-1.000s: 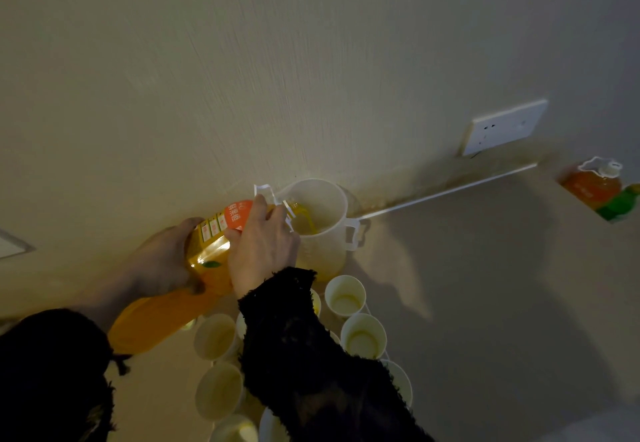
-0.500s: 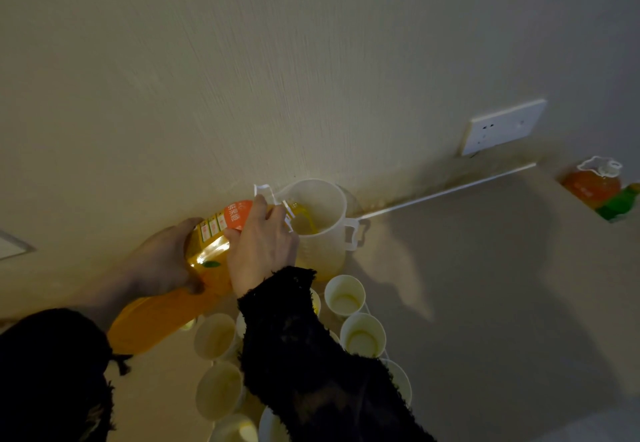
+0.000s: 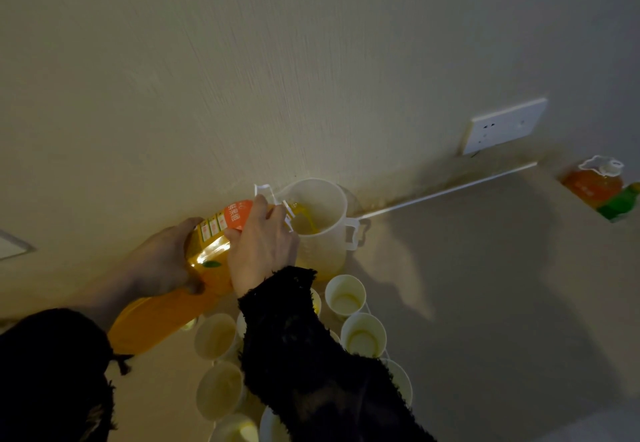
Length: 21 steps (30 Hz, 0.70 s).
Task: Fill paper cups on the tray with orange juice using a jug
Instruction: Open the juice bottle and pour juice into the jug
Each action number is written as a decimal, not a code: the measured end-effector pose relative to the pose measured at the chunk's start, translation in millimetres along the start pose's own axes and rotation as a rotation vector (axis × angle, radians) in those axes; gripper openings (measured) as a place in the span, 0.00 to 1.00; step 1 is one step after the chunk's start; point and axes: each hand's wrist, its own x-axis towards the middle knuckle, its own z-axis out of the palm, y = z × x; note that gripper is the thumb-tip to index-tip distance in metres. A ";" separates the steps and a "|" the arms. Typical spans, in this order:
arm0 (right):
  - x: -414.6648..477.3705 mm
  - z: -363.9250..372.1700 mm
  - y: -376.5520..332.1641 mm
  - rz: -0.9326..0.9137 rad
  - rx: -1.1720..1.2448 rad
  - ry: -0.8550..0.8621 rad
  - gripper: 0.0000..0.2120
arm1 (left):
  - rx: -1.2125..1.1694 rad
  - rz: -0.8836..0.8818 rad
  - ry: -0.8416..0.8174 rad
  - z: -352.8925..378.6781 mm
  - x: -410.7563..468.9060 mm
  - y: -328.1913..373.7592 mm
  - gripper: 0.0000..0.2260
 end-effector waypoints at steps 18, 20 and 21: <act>0.8 3.3 -1.9 0.008 0.026 -0.003 0.31 | 0.016 0.004 -0.015 -3.6 -0.7 0.3 0.49; 1.3 3.4 -1.8 0.011 0.028 -0.002 0.31 | 0.010 0.007 -0.018 -3.2 -0.4 -0.7 0.48; 1.5 3.4 -1.8 0.013 0.030 -0.004 0.32 | 0.013 0.007 -0.016 -3.1 -0.4 -1.1 0.48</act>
